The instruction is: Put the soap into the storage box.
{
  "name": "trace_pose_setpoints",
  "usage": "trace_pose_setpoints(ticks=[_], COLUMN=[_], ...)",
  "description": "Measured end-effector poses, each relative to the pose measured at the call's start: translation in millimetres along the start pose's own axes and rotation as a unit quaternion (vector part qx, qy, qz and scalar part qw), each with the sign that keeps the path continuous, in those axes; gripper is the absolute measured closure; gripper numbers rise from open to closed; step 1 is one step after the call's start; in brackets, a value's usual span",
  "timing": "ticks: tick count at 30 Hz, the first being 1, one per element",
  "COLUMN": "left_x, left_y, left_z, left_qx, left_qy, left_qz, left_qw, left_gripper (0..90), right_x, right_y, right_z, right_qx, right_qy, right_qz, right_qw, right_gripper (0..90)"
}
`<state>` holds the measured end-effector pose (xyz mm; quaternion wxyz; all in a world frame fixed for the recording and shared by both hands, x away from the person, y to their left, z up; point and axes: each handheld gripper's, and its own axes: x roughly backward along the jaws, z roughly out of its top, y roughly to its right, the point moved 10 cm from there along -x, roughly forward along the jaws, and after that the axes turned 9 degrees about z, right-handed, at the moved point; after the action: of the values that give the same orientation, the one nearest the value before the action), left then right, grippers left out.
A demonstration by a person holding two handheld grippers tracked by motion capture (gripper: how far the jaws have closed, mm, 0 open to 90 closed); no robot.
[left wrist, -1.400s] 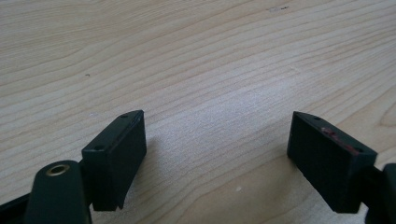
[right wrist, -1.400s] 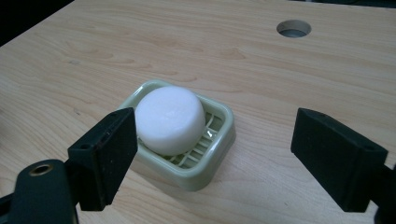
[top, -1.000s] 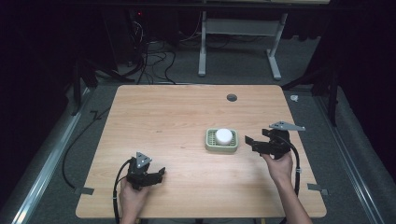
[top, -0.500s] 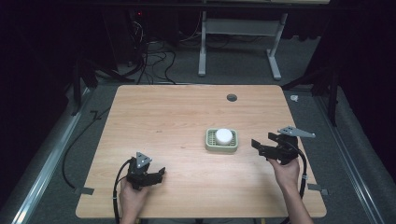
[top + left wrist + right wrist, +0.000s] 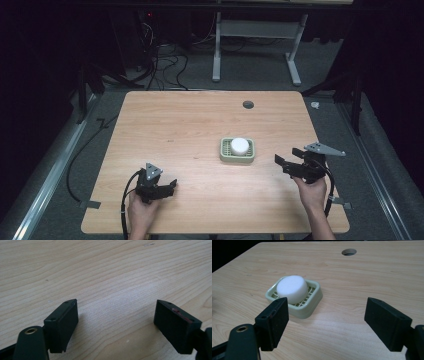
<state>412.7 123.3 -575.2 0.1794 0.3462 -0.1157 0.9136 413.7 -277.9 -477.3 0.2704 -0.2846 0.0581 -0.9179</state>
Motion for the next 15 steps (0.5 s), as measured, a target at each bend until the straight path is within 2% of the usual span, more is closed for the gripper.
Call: trace_pose_setpoints(ticks=[15], left_x=[0.0], left_y=[0.0], left_z=[0.0], left_qx=[0.0], left_qy=[0.0], left_qz=[0.0], left_qw=[1.0], left_gripper=[20.0], right_x=[11.7], right_y=[7.0], right_z=[-18.8], right_qx=[-0.014], right_qy=[0.006], right_qz=[-0.003], right_qw=[0.9999], right_gripper=[22.3])
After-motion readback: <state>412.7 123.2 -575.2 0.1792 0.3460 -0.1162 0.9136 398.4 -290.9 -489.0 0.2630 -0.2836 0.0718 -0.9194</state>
